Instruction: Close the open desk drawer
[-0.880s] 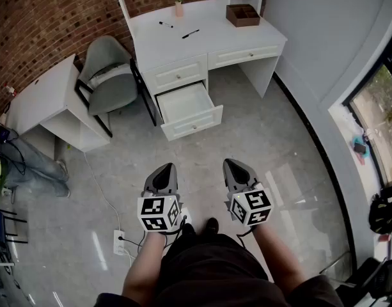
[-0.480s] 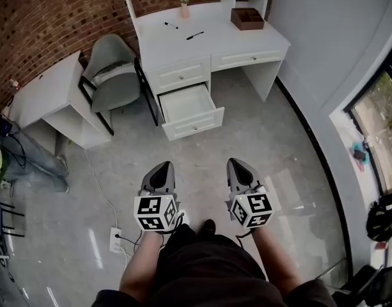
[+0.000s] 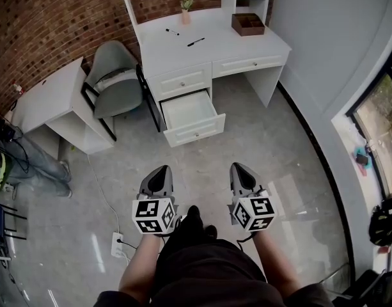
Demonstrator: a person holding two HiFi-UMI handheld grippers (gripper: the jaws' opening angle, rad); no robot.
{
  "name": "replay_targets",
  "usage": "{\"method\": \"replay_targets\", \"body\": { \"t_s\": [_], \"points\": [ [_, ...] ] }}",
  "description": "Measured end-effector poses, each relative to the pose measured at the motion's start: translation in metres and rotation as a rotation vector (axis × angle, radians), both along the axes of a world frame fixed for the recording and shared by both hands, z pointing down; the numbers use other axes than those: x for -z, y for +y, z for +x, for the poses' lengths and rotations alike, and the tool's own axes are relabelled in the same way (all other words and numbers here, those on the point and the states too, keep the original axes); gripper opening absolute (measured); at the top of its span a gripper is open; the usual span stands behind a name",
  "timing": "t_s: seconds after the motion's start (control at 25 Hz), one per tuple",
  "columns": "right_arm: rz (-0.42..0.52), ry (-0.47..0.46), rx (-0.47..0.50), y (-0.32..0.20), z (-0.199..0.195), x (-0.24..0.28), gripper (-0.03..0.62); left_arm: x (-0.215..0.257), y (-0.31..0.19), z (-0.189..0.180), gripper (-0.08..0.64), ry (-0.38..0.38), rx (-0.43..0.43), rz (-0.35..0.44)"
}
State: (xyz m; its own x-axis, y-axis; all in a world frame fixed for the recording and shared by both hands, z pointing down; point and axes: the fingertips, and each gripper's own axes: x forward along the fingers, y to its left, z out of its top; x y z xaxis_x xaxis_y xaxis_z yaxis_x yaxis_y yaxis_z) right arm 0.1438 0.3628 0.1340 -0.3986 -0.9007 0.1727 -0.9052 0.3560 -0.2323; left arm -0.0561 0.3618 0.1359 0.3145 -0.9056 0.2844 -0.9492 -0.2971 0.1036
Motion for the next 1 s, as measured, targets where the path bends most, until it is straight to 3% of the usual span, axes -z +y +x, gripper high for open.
{"method": "replay_targets", "body": {
  "t_s": [0.44,1.0],
  "points": [
    [-0.048,0.033,0.003,-0.084,-0.001,-0.018,0.005,-0.033,-0.091,-0.005,0.009,-0.006,-0.002,-0.064],
    [-0.144,0.079,-0.004,-0.303,-0.031,-0.048,0.005,-0.068,-0.307,-0.032,0.009,0.010,0.009,-0.139]
  ]
}}
